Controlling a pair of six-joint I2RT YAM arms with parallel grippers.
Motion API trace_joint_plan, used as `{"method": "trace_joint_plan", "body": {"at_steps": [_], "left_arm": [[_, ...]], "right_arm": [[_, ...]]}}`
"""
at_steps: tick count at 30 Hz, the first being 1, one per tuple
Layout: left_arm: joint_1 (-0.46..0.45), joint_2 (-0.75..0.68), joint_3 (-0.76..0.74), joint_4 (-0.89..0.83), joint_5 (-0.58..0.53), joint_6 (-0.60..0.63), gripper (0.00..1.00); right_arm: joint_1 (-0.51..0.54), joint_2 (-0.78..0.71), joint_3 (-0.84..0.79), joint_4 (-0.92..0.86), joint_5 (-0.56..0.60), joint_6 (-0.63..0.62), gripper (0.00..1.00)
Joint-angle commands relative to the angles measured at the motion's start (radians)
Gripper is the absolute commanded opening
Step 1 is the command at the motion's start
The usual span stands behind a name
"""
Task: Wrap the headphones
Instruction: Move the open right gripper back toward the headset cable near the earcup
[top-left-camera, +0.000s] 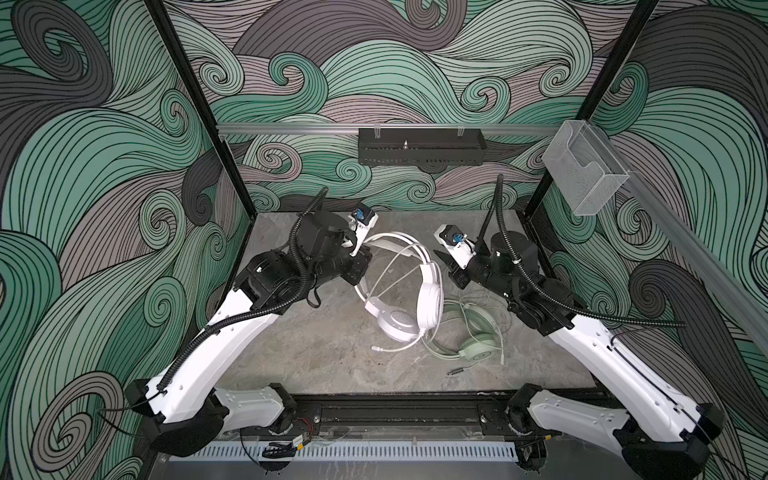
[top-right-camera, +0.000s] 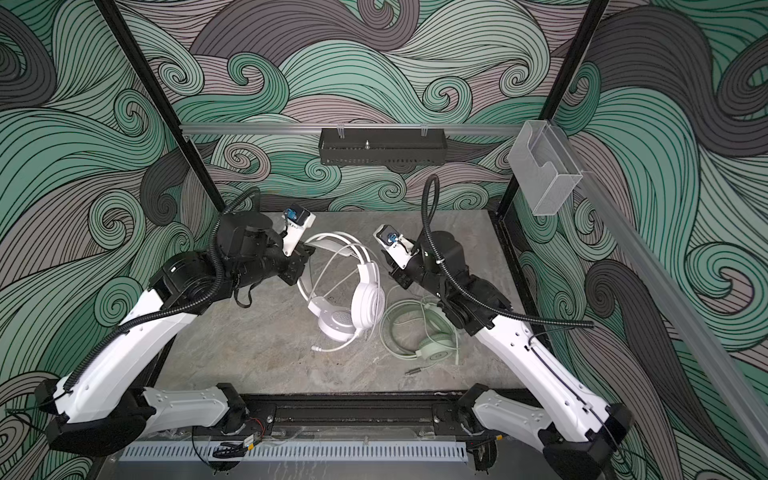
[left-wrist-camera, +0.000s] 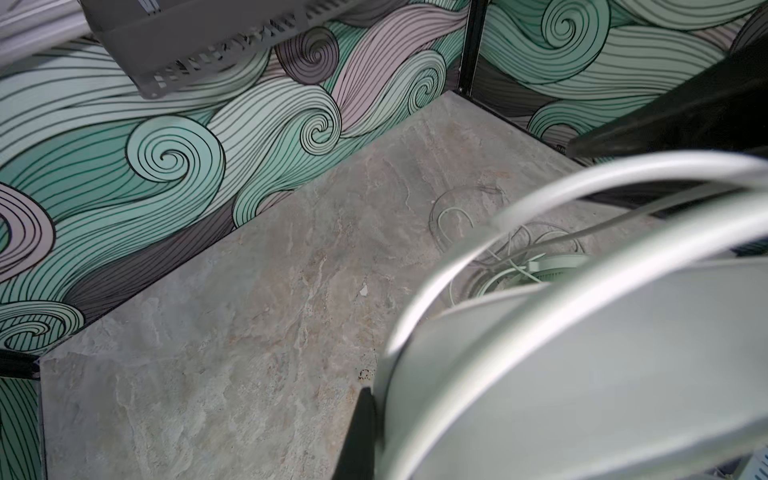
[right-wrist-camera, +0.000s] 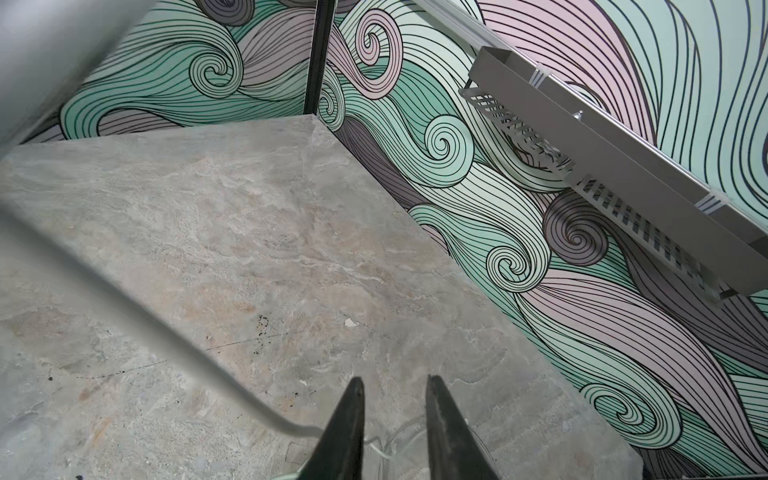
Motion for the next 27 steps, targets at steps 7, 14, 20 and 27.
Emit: {"method": "trace_joint_plan", "body": {"at_steps": [7,14,20,27], "left_arm": [[0.017,0.043,0.194,-0.067,0.001,-0.045,0.00],[0.020,0.077,0.275,-0.114,-0.001,-0.054,0.00],[0.022,0.087,0.302,-0.098,0.031,-0.085,0.00],[0.022,0.074,0.309,-0.054,0.075,-0.128,0.00]], "right_arm": [[-0.106,-0.096,-0.090,0.122,-0.144,0.139,0.55],[-0.112,-0.115,-0.160,0.160,-0.305,0.179,0.61],[-0.111,-0.078,-0.194,0.237,-0.346,0.236,0.63],[-0.110,-0.001,-0.189,0.328,-0.380,0.309,0.62]]}}
